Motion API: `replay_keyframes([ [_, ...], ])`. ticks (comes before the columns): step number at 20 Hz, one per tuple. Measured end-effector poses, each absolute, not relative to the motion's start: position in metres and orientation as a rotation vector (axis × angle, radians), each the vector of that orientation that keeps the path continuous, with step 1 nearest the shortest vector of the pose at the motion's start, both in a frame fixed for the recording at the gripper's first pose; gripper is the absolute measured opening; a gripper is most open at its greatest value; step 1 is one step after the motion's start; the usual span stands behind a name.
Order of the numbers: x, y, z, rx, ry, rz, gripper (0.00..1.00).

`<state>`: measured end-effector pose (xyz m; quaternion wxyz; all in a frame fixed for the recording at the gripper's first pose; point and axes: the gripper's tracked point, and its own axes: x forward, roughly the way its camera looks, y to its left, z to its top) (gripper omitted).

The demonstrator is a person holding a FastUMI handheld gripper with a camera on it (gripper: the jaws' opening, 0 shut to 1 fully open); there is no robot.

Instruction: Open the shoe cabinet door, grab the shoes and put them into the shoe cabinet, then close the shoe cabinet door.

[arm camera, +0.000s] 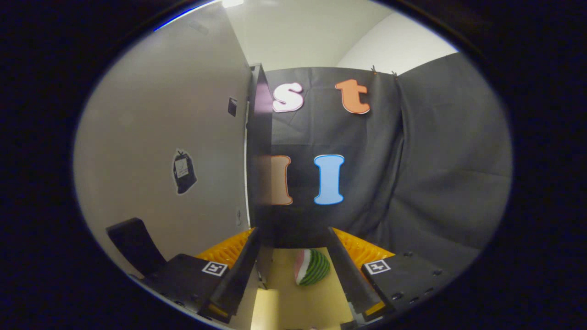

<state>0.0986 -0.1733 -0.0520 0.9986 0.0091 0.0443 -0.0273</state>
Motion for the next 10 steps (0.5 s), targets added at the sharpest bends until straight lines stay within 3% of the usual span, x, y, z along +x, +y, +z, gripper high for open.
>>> replay_keyframes([
  [10,0.099,-0.081,-0.051,-0.009,0.072,-0.042,0.89],
])
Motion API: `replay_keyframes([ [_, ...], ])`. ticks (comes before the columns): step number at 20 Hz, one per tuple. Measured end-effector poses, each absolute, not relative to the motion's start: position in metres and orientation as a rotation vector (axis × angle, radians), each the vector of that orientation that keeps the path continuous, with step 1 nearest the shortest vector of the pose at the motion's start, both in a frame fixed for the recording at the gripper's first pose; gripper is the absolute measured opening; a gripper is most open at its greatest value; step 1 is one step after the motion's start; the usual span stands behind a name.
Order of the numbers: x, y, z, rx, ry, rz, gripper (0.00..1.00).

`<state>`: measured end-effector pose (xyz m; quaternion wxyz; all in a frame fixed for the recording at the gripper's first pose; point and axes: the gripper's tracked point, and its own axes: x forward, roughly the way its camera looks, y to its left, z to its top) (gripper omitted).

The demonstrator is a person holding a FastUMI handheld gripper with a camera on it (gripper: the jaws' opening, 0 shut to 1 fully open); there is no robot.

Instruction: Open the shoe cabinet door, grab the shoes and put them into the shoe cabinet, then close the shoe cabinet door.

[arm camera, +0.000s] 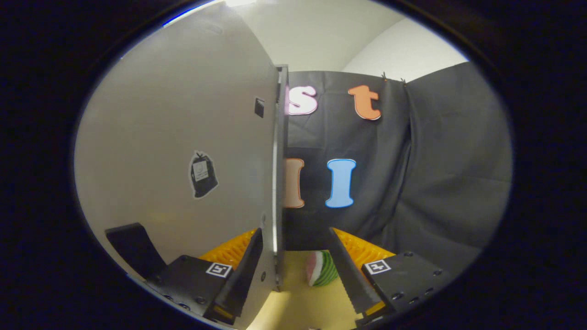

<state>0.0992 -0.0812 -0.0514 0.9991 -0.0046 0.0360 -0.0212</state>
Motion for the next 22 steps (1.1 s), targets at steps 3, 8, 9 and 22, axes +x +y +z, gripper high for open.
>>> replay_keyframes([
  [3,0.105,-0.041,-0.053,0.023,0.067,-0.046,0.89],
  [8,0.124,0.031,-0.044,0.038,0.014,-0.039,0.91],
  [9,0.130,0.046,-0.044,0.044,0.012,-0.031,0.92],
  [22,0.190,0.159,-0.049,0.024,0.017,0.007,0.91],
])
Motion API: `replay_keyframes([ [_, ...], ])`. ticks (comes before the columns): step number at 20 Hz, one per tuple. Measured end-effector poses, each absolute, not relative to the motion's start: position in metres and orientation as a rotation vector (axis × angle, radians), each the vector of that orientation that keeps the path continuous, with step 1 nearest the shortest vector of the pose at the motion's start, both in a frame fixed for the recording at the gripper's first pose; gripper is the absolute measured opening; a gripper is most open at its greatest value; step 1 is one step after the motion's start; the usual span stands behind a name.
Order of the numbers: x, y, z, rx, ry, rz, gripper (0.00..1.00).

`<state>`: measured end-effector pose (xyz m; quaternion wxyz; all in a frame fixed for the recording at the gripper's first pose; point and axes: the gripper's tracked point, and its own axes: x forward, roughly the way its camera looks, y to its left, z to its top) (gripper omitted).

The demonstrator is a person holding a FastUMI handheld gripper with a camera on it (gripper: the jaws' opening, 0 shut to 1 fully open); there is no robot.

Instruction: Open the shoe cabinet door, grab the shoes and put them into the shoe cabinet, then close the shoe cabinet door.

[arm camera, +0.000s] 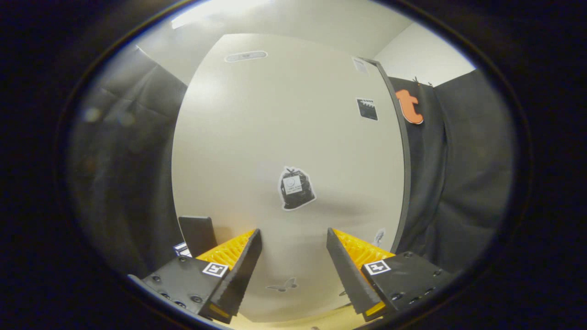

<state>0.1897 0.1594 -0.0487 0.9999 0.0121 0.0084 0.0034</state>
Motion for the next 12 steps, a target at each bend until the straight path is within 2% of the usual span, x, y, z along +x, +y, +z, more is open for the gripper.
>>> replay_keyframes([
  [12,0.202,0.173,-0.058,0.039,0.020,0.030,0.91],
])
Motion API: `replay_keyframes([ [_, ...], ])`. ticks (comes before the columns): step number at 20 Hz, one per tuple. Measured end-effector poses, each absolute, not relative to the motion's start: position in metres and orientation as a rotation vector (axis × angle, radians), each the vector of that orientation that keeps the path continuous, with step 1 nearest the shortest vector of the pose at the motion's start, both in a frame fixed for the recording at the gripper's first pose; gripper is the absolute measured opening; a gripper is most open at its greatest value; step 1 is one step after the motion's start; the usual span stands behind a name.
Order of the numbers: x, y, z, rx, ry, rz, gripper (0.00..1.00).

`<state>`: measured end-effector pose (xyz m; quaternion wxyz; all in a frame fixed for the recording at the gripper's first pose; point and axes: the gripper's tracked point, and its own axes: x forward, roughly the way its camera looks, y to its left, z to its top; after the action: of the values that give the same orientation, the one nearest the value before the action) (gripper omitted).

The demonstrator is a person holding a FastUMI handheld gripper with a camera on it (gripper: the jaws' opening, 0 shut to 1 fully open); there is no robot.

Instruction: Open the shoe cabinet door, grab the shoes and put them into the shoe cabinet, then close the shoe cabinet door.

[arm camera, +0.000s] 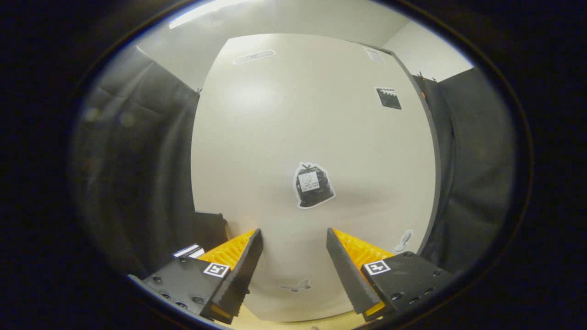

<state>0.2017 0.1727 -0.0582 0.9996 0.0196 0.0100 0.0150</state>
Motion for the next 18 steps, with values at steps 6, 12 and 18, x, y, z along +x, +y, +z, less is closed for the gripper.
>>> replay_keyframes([
  [6,0.2002,0.1742,-0.0594,0.037,0.021,0.027,0.91],
  [12,0.1982,0.1772,-0.0598,0.029,0.008,0.003,0.91],
  [18,0.1974,0.1749,-0.0633,0.055,0.032,0.009,0.92],
])
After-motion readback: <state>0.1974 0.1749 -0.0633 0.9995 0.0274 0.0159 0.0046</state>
